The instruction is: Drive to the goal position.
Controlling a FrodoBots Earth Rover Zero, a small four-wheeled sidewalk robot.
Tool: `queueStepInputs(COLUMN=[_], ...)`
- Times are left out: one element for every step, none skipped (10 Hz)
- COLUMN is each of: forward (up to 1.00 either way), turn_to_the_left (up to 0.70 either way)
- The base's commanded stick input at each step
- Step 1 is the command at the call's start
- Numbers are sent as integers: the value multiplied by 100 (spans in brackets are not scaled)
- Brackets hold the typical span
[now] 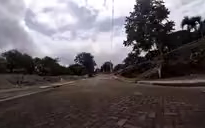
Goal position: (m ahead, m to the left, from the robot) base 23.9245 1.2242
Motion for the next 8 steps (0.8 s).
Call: queueStepInputs(forward=[85, 85, 85, 85, 85, 85, 85, 85], turn_to_the_left=[0, 0, 0, 0, 0, 0, -7, -27])
